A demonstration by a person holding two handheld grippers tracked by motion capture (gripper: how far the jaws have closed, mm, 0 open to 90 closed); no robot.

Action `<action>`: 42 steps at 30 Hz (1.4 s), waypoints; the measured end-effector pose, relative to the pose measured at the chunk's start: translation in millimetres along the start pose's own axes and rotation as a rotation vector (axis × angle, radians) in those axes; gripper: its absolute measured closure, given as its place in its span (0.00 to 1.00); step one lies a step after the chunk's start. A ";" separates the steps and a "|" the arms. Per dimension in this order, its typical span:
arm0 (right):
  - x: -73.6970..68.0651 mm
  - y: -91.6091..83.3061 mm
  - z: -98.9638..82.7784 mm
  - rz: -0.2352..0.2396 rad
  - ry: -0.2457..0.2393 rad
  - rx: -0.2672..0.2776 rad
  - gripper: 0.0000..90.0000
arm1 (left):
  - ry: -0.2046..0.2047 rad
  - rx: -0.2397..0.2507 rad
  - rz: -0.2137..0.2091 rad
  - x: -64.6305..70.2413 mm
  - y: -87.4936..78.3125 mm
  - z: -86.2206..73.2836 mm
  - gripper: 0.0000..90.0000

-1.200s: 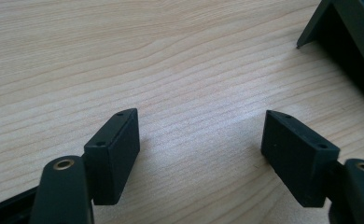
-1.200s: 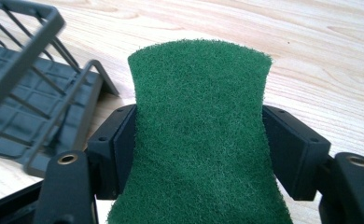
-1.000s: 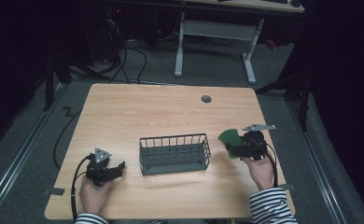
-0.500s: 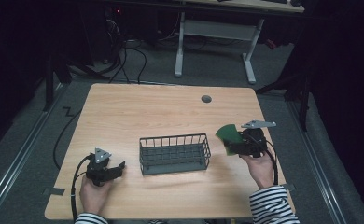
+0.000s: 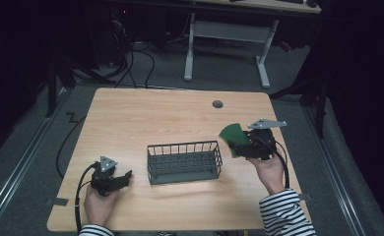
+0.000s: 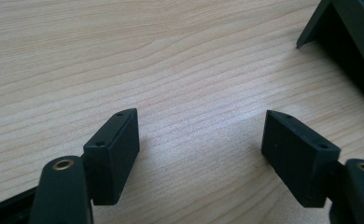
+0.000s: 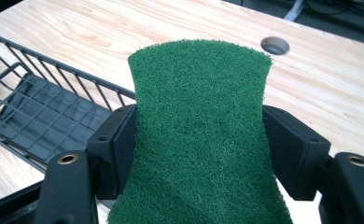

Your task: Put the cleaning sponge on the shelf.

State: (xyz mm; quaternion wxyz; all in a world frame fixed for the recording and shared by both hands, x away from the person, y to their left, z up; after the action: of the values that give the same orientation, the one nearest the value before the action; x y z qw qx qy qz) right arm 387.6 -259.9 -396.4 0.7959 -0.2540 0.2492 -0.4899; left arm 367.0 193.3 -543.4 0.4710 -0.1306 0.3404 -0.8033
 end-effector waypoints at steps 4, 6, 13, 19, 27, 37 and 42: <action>-13.1 4.8 6.9 0.028 -0.034 0.001 0.34 | 0.000 0.000 0.000 0.0 0.0 0.0 0.31; -19.3 7.8 9.5 0.041 -0.046 -0.001 0.34 | 0.000 0.000 0.000 0.0 0.0 0.0 0.31; -39.7 23.2 16.4 0.073 -0.099 -0.019 0.34 | 0.001 0.000 0.000 0.0 0.0 0.0 0.31; -55.0 36.9 16.8 0.101 -0.123 -0.041 0.34 | 0.000 0.000 -0.001 0.0 0.0 0.0 0.31; -64.8 49.2 14.6 0.113 -0.137 -0.056 0.34 | 0.001 0.000 -0.001 0.0 0.0 0.0 0.31; -72.6 59.4 11.7 0.127 -0.147 -0.067 0.34 | 0.001 0.000 -0.001 0.0 0.0 0.0 0.31; -72.7 63.6 9.9 0.128 -0.142 -0.075 0.34 | 0.000 0.000 -0.002 -0.1 0.0 0.0 0.31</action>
State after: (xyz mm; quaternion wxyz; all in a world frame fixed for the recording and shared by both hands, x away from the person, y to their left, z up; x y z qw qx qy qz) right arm 406.8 -167.6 -419.5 0.8310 -0.3013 0.2262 -0.4092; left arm 367.0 193.5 -543.4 0.4702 -0.1307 0.3404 -0.8037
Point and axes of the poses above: each handheld gripper's, and its own axes: y roughly forward along the jaws, z roughly out of its top, x roughly to its right, the point moved 1 cm from there along y, roughly forward along the jaws, and after that the axes turned 10 degrees about y, right-handed, at the moved point
